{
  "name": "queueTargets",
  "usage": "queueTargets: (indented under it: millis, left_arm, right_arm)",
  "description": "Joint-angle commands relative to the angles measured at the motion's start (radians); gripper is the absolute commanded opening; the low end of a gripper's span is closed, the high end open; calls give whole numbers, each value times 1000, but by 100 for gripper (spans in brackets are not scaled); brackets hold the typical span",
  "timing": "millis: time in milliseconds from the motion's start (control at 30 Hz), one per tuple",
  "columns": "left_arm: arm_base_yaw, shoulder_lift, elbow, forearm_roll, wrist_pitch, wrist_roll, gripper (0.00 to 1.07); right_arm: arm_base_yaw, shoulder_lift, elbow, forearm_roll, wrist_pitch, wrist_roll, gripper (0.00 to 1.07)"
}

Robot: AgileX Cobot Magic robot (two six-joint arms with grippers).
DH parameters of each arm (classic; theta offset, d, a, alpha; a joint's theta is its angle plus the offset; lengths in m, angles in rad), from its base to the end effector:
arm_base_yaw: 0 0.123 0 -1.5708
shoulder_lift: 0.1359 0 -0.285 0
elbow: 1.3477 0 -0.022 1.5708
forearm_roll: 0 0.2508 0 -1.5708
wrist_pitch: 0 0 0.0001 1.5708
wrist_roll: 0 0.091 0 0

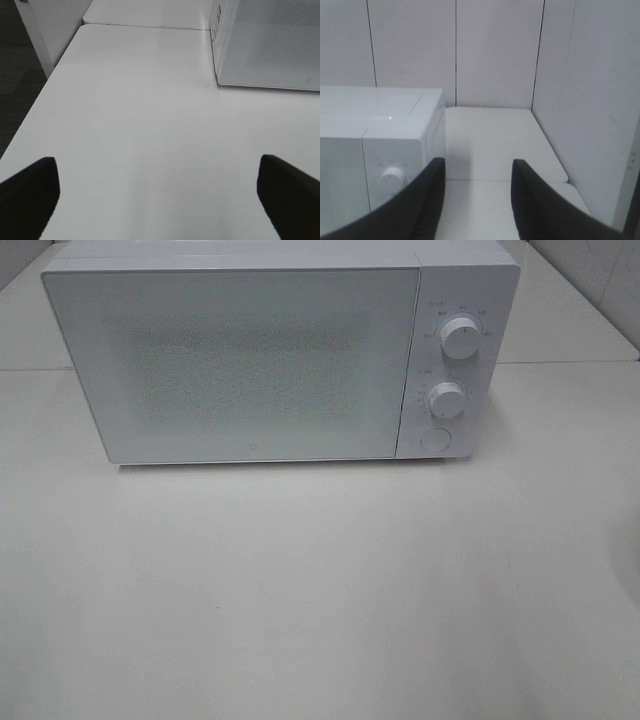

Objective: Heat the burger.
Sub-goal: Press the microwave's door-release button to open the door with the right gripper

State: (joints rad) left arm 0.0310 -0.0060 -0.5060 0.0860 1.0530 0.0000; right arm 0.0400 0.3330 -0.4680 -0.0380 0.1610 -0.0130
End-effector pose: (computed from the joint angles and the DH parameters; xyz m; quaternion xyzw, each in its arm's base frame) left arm -0.0065 0.0066 0.2798 -0.0149 0.8471 0.0511 0.5287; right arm 0.0763 0.0025 0.3340 -0.0288 0.6845 -0.0059 0.7284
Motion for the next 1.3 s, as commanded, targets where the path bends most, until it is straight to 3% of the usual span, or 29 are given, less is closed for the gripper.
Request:
queueTargets:
  millis: [33,367,533,700,767,800,867,1000,1300]
  left_arm:
    - [4,-17,1,3,-6,0,106]
    - [4,-17,1,3,-6,0,106]
    - [4,-17,1,3,-6,0,106]
    - [4,-17,1,3,-6,0,106]
    - [4,-17,1,3,-6,0,106]
    - [4,-17,1,3,-6,0,106]
    - [4,-17,1,3,-6,0,106]
    - [4,-17,1,3,-6,0,106]
    - [4,-17,1,3,-6,0,106]
  right_arm:
    - [-4,130,63,-11,-279,-20,42]
    - [-4,489,160,-11,-700,-35,42]
    - [-4,558,175,-11,-729,-35,38]
    - [-4,630,203,-11,-795,-35,24]
    - [-3,667,226,-16,-845,-35,11]
    - [-3,667,226,-16,-845,-35,11]
    - [-3,713,245,-36,-875,-14,0]
    - [-3,767,252,-93,-905,33,0]
    - [-3,975,302,-246,-1171,203,0]
